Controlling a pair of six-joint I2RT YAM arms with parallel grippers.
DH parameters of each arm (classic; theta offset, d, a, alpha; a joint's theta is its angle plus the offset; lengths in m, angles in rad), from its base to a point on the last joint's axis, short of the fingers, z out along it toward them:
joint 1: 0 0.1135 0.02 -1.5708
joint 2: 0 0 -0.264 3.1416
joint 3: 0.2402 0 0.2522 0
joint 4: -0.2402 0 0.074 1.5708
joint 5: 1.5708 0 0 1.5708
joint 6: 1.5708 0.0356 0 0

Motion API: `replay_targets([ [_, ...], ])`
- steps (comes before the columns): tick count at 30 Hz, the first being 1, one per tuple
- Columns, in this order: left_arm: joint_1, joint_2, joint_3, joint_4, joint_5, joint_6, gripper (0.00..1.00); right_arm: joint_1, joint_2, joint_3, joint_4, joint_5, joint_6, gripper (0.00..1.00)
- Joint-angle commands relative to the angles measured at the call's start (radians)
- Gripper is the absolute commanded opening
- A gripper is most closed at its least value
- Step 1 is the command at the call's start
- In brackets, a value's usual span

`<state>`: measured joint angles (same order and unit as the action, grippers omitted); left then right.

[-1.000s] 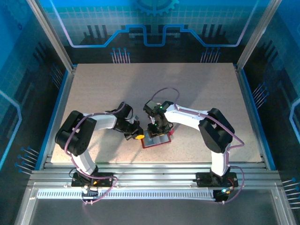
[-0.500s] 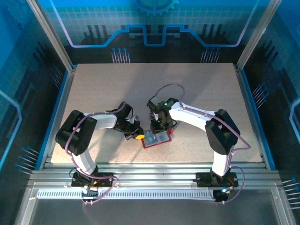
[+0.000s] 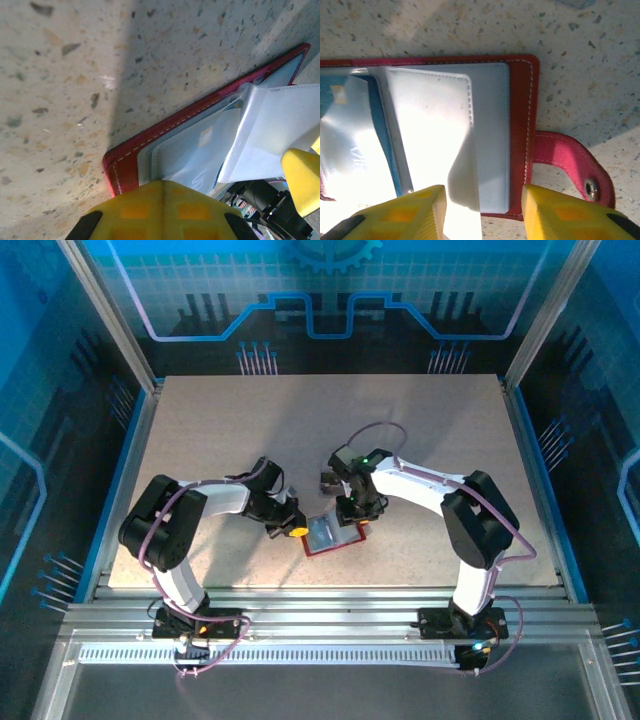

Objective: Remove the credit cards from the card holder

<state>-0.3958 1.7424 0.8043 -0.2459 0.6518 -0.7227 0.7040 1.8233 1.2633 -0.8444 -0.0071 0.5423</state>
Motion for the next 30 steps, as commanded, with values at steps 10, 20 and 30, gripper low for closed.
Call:
replay_targets([
  [10,-0.006,-0.043,0.045,-0.075,-0.004,0.036,0.0,-0.017,-0.007,-0.067,0.041,-0.048,0.004,0.39],
  [20,-0.087,-0.054,0.136,-0.093,0.009,0.018,0.0,-0.014,-0.027,-0.025,-0.016,-0.031,-0.009,0.37],
  [30,-0.111,-0.031,0.121,-0.059,0.011,-0.008,0.0,-0.015,-0.075,-0.014,0.062,-0.176,0.025,0.36],
])
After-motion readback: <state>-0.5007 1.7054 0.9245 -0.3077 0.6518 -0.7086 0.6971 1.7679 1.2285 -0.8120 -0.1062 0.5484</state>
